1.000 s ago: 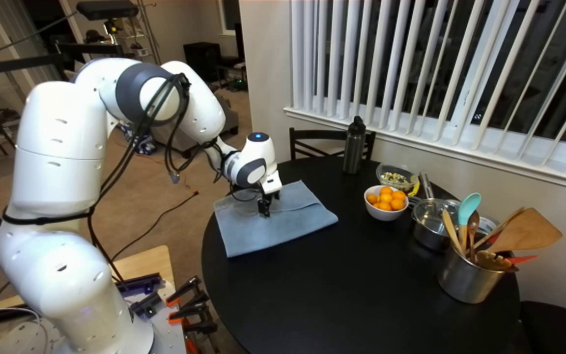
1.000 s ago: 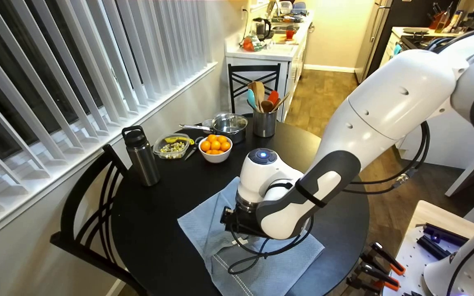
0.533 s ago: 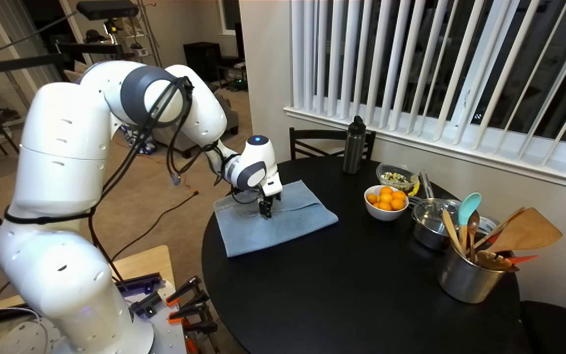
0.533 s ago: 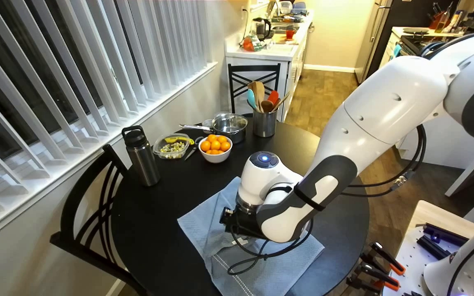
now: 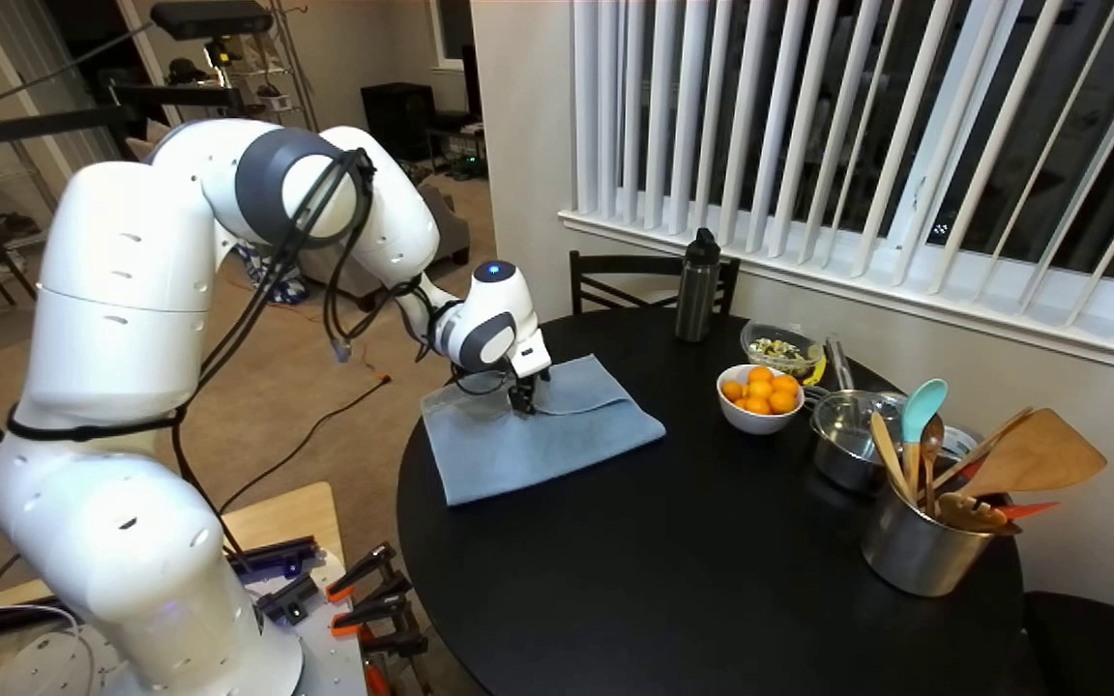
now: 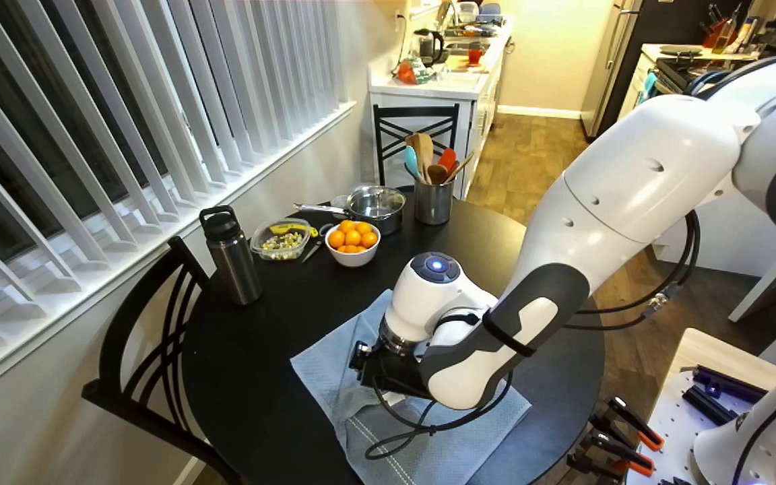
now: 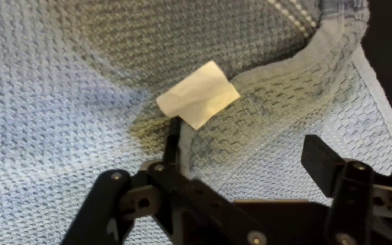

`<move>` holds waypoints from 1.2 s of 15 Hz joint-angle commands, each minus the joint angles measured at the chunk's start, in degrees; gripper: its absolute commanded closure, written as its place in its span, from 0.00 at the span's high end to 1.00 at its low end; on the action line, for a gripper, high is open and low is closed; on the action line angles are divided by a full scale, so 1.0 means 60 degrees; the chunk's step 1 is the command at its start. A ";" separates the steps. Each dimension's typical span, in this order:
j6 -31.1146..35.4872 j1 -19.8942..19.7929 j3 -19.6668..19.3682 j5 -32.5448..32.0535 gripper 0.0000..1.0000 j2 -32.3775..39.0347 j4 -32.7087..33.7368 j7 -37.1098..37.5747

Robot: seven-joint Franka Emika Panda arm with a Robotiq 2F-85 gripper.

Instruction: Fold the towel on the table

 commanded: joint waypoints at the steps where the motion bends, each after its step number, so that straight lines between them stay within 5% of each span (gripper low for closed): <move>1: 0.0368 0.0218 -0.0205 -0.0048 0.60 -0.0142 -0.0224 0.0232; 10: 0.0281 0.0863 -0.1056 -0.0182 0.04 -0.0293 -0.0337 0.0464; 18: 0.0204 0.2004 -0.2116 -0.0463 0.03 -0.0546 -0.0163 0.0506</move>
